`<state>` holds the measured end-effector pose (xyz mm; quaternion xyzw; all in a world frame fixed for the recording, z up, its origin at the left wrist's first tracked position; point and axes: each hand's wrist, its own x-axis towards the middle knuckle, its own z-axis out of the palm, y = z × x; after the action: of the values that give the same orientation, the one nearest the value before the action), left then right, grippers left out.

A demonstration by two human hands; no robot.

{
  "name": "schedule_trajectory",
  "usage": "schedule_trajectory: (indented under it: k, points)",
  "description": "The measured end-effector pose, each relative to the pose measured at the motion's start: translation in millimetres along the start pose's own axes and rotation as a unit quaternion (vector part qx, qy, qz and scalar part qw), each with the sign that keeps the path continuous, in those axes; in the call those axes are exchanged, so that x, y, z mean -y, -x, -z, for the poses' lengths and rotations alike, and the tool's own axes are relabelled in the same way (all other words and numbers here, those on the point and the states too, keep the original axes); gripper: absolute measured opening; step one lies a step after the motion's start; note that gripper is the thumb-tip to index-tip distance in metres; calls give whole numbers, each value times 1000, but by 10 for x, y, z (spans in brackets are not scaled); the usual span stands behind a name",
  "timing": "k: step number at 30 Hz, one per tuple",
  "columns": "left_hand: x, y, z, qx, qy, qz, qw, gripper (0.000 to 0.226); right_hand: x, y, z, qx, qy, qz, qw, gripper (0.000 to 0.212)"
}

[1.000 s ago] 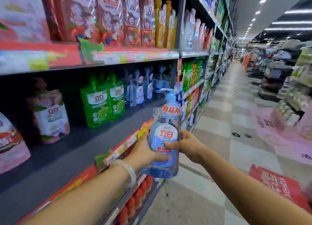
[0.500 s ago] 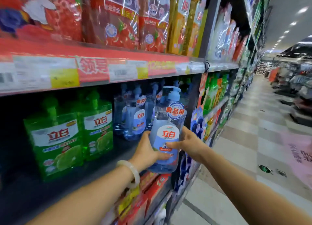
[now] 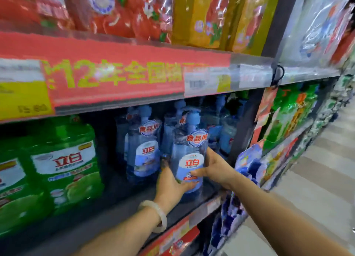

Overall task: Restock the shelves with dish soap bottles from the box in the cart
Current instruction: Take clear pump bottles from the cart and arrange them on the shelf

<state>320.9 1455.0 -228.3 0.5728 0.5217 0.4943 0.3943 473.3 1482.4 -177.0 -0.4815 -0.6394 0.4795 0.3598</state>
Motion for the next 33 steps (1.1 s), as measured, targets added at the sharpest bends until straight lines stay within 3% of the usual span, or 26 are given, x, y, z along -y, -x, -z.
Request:
schedule_trajectory:
  k: [3,6,8,13,22,33]
  points:
    - [-32,-38,-207,-60,-4,-1,998,70,-38,-127,169,19,18,-3,1000,85]
    - [-131,-102,-350,-89,-26,-25,995,70,-154,-231,276,24,11,-7,1000,58]
    - [-112,-164,-406,-94,-39,-25,995,75,-261,-238,253,13,-11,-12,1000,51]
    - [-38,-129,-383,-78,-87,1,993,77,-386,-117,125,-7,-65,-8,998,66]
    - [-49,-140,-568,-142,-91,36,985,89,-477,-147,158,-25,-75,-14,997,63]
    - [-54,-223,-592,-155,-97,74,980,100,-557,-285,169,-19,-43,-41,998,77]
